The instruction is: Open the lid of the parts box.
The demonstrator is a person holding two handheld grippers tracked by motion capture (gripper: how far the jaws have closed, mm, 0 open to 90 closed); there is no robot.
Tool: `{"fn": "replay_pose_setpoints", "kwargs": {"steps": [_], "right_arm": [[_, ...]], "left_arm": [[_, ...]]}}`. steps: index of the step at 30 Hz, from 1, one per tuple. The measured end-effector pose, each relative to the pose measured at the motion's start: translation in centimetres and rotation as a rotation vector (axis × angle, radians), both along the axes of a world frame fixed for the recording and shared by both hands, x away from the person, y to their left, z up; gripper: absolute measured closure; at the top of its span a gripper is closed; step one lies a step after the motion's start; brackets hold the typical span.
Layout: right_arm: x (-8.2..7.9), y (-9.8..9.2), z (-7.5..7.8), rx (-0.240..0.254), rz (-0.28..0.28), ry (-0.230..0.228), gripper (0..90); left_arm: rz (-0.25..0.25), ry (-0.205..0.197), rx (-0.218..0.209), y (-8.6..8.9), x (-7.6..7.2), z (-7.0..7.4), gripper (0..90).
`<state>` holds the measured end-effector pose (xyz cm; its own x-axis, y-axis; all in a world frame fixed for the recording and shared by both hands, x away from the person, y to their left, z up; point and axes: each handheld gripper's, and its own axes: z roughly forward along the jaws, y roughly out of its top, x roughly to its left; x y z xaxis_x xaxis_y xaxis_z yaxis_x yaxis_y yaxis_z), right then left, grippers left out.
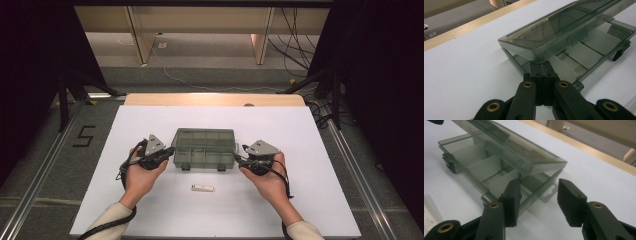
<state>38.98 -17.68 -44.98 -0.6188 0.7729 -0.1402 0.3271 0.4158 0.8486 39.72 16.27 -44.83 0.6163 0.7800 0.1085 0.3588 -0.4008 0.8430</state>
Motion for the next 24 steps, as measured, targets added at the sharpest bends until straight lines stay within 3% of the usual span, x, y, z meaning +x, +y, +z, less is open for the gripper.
{"fn": "replay_pose_setpoints", "kwargs": {"steps": [6,8,9,11,15,17,24], "right_arm": [[0.4,0.4,0.3,0.016,-0.019,-0.065,54.8],[0.5,0.5,0.4,0.024,-0.024,-0.074,55.6],[0.5,0.5,0.4,0.024,-0.024,-0.074,55.6],[0.6,0.7,0.5,0.028,-0.029,-0.088,56.3],[0.8,0.9,0.6,0.030,-0.038,-0.112,58.1],[0.8,1.0,0.8,0.032,-0.037,-0.116,59.2],[1.3,1.2,1.2,0.040,-0.053,-0.155,65.1]], "left_arm": [[-0.007,-0.005,-0.005,-0.1,0.1,-0.2,82.3],[0.021,-0.039,-0.007,-0.2,0.2,-0.3,75.0],[0.021,-0.039,-0.007,-0.2,0.2,-0.3,73.5],[0.028,-0.086,0.001,-0.1,0.2,-0.2,72.0],[0.068,-0.111,0.010,-0.4,0.1,0.1,72.3],[0.060,-0.148,0.019,-0.6,0.5,0.3,73.7],[0.072,-0.197,0.036,-0.9,0.8,0.6,77.9]]}}
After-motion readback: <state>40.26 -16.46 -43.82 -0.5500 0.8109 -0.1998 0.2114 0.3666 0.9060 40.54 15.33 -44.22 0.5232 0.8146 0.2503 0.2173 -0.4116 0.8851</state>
